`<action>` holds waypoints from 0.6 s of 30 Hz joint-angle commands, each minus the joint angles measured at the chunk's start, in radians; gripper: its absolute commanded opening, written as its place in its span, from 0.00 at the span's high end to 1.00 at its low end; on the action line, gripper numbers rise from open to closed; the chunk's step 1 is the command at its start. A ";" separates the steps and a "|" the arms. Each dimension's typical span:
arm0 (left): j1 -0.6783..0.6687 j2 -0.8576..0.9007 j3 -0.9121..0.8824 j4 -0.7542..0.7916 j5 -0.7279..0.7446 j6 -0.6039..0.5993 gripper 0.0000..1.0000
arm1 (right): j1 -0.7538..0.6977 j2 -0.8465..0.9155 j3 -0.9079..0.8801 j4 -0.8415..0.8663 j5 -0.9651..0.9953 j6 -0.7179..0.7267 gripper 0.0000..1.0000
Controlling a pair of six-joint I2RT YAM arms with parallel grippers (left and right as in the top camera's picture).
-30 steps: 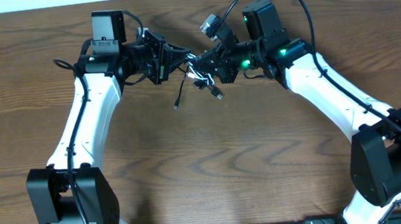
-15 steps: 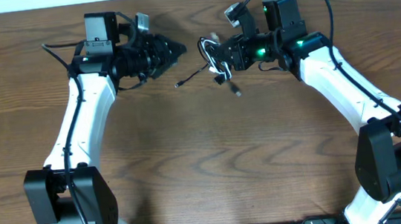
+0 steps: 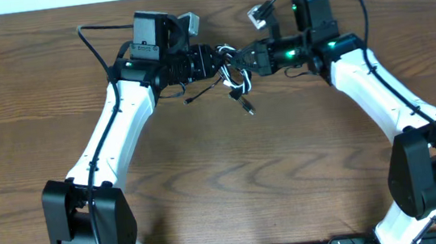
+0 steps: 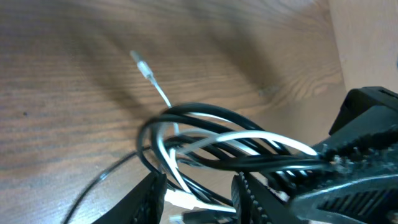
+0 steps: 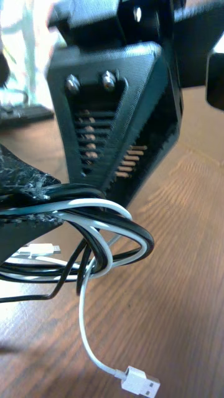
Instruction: Untangle cables
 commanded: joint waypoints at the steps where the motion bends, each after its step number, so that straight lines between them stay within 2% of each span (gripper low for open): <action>1: -0.004 -0.005 0.003 0.021 -0.032 0.017 0.63 | -0.029 0.008 0.010 -0.010 -0.136 0.016 0.99; 18: -0.061 -0.005 0.003 0.065 -0.053 -0.006 0.65 | -0.059 0.068 0.010 0.003 -0.203 0.051 0.99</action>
